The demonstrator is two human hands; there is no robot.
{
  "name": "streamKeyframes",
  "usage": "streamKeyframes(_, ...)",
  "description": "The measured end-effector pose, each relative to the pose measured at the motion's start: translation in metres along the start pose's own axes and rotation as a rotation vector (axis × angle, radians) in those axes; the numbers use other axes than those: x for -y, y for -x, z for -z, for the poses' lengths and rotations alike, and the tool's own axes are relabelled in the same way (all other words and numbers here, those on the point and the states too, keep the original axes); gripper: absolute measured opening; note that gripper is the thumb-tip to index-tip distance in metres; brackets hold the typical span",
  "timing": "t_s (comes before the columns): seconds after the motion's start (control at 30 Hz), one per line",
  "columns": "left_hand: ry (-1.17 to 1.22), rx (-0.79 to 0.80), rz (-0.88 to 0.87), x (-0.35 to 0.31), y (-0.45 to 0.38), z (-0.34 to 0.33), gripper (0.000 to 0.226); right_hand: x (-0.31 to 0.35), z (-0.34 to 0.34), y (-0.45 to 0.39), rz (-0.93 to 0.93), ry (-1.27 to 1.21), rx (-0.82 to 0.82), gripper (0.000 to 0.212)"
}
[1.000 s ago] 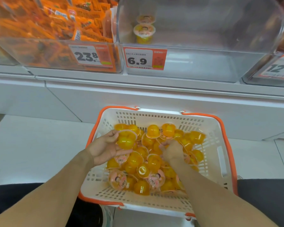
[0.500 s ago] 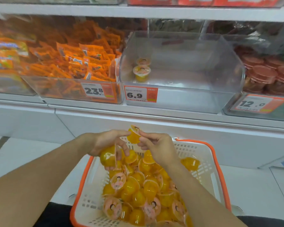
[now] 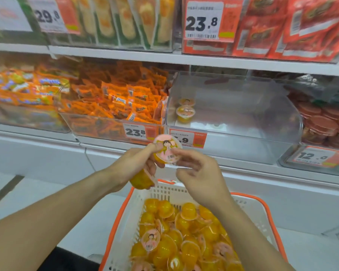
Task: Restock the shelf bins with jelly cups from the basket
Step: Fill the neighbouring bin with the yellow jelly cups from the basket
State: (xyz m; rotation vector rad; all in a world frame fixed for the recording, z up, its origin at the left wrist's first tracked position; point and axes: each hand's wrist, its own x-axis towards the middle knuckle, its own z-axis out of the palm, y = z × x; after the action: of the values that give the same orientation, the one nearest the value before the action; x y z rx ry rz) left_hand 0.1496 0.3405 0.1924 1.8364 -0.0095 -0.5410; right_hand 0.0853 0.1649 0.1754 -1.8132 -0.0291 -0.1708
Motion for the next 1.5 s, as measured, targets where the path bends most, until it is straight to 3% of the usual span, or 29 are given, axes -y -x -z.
streamKeyframes(0.1, 0.022, -0.028, -0.103, -0.006, 0.000, 0.001, 0.058, 0.025, 0.015, -0.011, -0.148, -0.150, -0.019, 0.031)
streamKeyframes(0.2, 0.038, 0.003, -0.179, -0.007, -0.001, 0.001, 0.056, 0.043, 0.026, -0.024, -0.255, -0.204, -0.048, 0.029)
streamKeyframes(0.43, 0.079, 0.123, -0.271, -0.008, -0.007, -0.004, 0.068, 0.070, 0.057, -0.052, -0.315, -0.007, 0.275, 0.017)
streamKeyframes(0.5, 0.127, 0.101, -0.251, -0.011, -0.008, -0.006, 0.066, 0.080, 0.068, -0.067, -0.317, 0.047, 0.242, 0.014)
streamKeyframes(0.63, 0.174, -0.001, -0.229, -0.009, -0.016, -0.008, 0.041, 0.085, 0.089, -0.122, -0.315, 0.070, -0.027, 0.005)
streamKeyframes(0.73, 0.113, -0.051, -0.274, -0.006, -0.018, -0.009, 0.024, 0.059, 0.086, -0.160, -0.433, 0.045, -0.121, 0.007)
streamKeyframes(0.93, -0.027, -0.045, -0.355, 0.002, -0.021, -0.018, 0.016, -0.003, 0.060, -0.186, -0.713, 0.081, -0.099, 0.013)
streamKeyframes(1.5, 0.010, -0.029, -0.354, 0.001, -0.026, -0.009, 0.018, 0.002, 0.035, -0.198, -0.701, 0.272, -0.056, 0.017)
